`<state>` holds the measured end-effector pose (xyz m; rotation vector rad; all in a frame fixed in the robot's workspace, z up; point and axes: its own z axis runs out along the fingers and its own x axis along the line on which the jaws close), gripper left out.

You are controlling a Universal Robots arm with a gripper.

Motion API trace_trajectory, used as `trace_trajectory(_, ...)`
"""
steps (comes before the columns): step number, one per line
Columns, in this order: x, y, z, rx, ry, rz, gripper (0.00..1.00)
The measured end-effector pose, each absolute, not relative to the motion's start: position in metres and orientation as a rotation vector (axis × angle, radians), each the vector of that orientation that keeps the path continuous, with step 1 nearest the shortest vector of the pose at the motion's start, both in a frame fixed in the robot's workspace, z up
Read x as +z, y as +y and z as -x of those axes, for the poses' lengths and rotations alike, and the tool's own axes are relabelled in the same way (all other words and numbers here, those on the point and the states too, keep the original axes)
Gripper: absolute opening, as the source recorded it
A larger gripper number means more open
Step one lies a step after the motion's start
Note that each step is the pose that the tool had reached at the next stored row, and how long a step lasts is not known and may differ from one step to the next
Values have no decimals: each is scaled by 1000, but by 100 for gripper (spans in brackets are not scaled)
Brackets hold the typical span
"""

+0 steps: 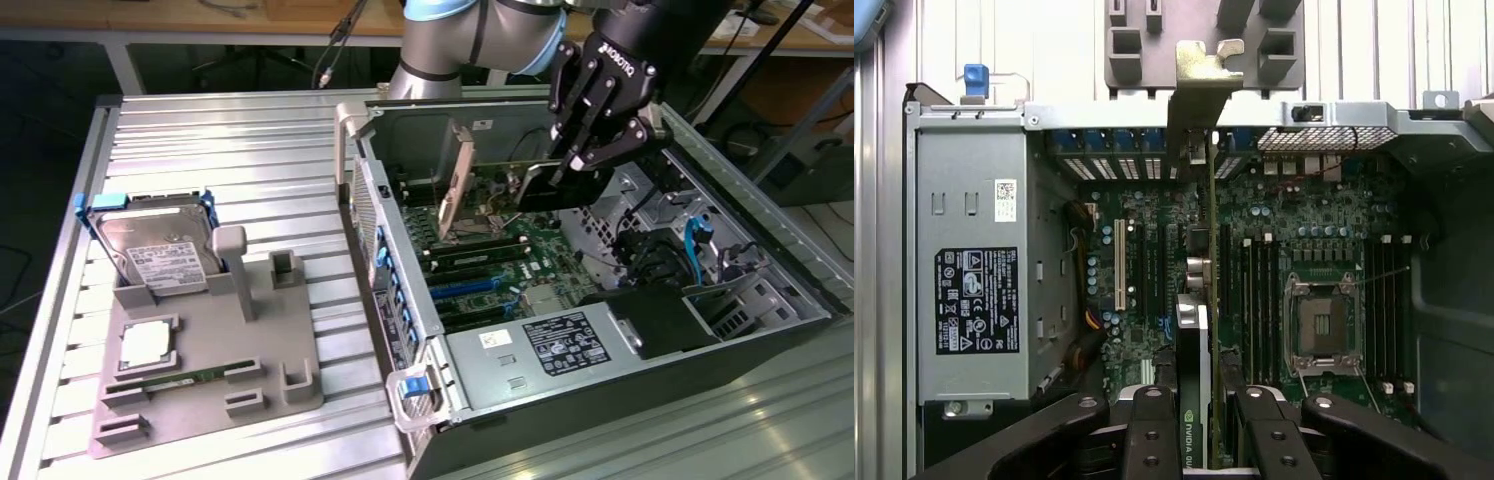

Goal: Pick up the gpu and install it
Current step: 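Insert the gpu into the slot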

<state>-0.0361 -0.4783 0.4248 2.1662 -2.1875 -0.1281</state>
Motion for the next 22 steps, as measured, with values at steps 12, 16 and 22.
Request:
trace_trajectory(12, 419, -478, 36, -128, -2188, -2166, 27)
trace_trajectory(16, 417, -478, 36, -128, -2188, -2166, 27)
trace_trajectory(22, 415, -478, 36, -128, -2187, -2166, 27)
